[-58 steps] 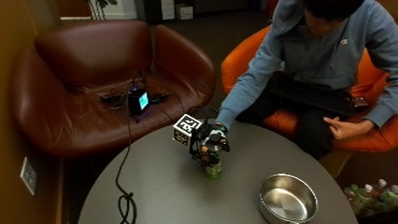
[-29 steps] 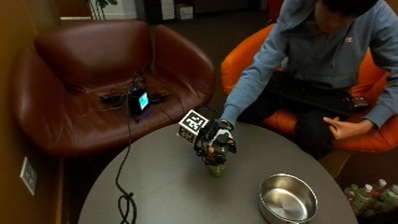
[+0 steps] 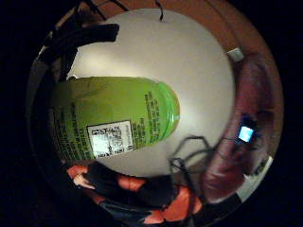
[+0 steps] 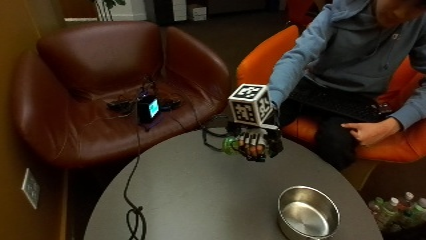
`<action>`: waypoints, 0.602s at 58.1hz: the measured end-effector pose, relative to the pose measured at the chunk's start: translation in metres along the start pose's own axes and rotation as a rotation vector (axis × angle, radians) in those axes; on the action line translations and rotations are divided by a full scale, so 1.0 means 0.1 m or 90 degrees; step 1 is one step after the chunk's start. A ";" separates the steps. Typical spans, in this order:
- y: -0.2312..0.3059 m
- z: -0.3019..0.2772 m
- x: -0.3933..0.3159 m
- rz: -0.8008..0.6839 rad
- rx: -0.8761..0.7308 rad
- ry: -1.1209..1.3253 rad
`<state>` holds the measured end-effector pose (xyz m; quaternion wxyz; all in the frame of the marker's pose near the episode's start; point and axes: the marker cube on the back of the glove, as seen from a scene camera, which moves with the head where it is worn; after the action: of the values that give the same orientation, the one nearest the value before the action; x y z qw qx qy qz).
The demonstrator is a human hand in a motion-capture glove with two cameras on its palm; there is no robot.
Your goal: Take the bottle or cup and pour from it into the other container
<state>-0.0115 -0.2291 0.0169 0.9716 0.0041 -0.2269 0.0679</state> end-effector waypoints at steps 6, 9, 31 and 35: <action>-0.23 -0.16 -0.45 0.010 0.005 0.197; -0.25 -0.15 -0.63 0.015 -0.010 0.263; -0.22 0.44 -1.61 -0.084 0.021 0.828; -0.23 0.49 -1.69 -0.080 0.024 0.876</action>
<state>-0.1804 -0.2758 -0.0129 0.8964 -0.0102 0.4431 0.0028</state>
